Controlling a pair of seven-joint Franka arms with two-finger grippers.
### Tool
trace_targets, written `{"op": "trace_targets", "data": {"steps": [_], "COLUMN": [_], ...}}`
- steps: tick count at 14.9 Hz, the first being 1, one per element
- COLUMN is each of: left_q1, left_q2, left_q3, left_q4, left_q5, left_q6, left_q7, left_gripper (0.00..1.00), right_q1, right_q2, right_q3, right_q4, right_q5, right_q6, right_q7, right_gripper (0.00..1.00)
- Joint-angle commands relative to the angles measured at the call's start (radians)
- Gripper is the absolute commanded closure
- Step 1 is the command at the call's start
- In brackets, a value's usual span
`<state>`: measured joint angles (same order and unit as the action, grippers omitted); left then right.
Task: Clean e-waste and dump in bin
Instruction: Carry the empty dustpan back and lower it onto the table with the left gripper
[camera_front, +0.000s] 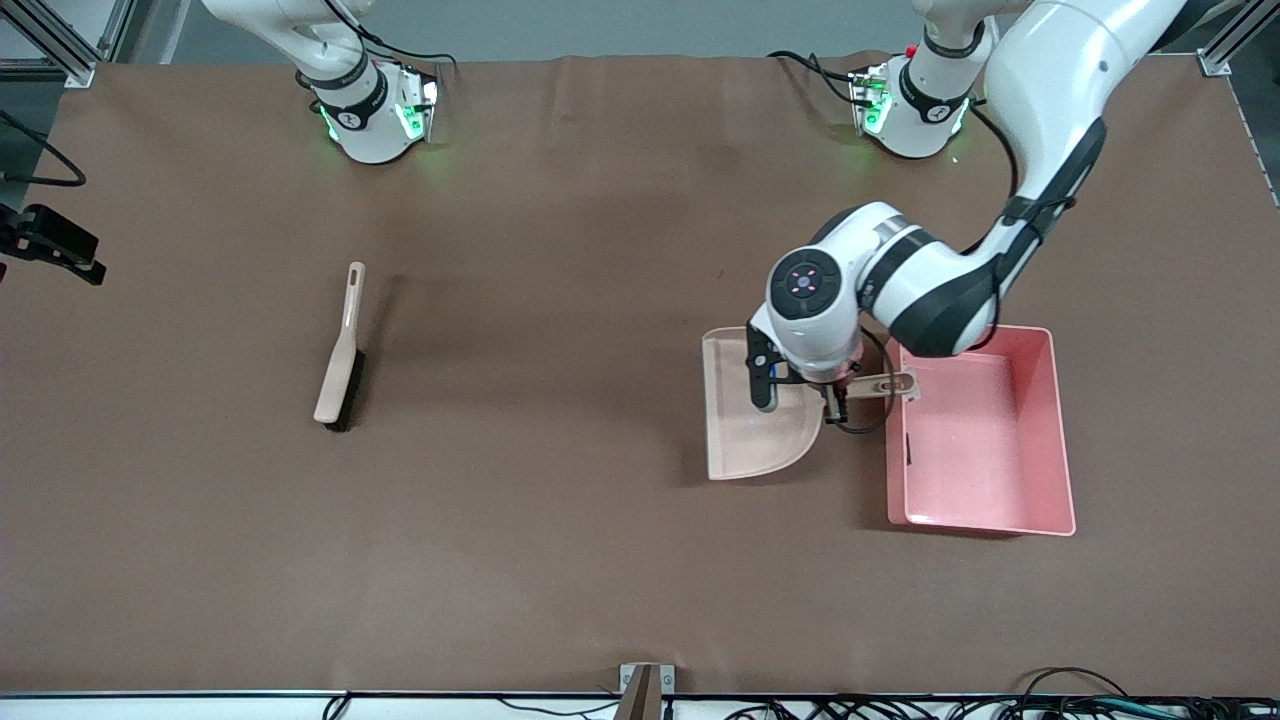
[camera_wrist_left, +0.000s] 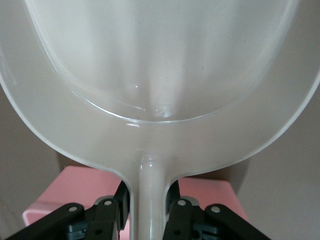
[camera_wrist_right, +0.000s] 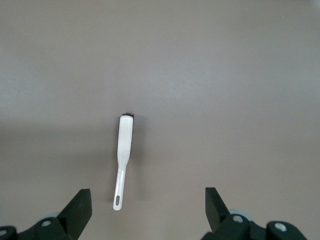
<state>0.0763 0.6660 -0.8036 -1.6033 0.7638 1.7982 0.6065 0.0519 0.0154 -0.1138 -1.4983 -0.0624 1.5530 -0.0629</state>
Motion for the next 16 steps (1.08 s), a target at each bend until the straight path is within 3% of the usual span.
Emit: {"op": "trace_targets", "data": {"steps": [1, 6, 14, 16], "left_q1": [-0.072, -0.136, -0.201, -0.201], "left_q2": [0.041, 0.107, 0.125, 0.132], "left_q3": [0.003, 0.012, 0.070, 0.072], "left_q4": [0.025, 0.026, 0.025, 0.025], "left_q5": [0.049, 0.088, 0.103, 0.104], "left_q6": [-0.011, -0.005, 0.069, 0.078], "left_q7": [-0.109, -0.182, -0.182, -0.180], "left_gripper": [1.00, 1.00, 0.99, 0.98], "right_q1": [0.002, 0.006, 0.005, -0.004], "right_q2": [-0.005, -0.006, -0.006, -0.006], "right_q3": [0.002, 0.002, 0.002, -0.001], "right_q4": [0.006, 0.007, 0.009, 0.007], "right_q5": [0.010, 0.024, 0.027, 0.071], "right_q6": [-0.019, -0.039, -0.034, -0.042], "right_q7": [0.025, 0.026, 0.028, 0.029], "right_gripper": [0.00, 0.00, 0.00, 0.00]}}
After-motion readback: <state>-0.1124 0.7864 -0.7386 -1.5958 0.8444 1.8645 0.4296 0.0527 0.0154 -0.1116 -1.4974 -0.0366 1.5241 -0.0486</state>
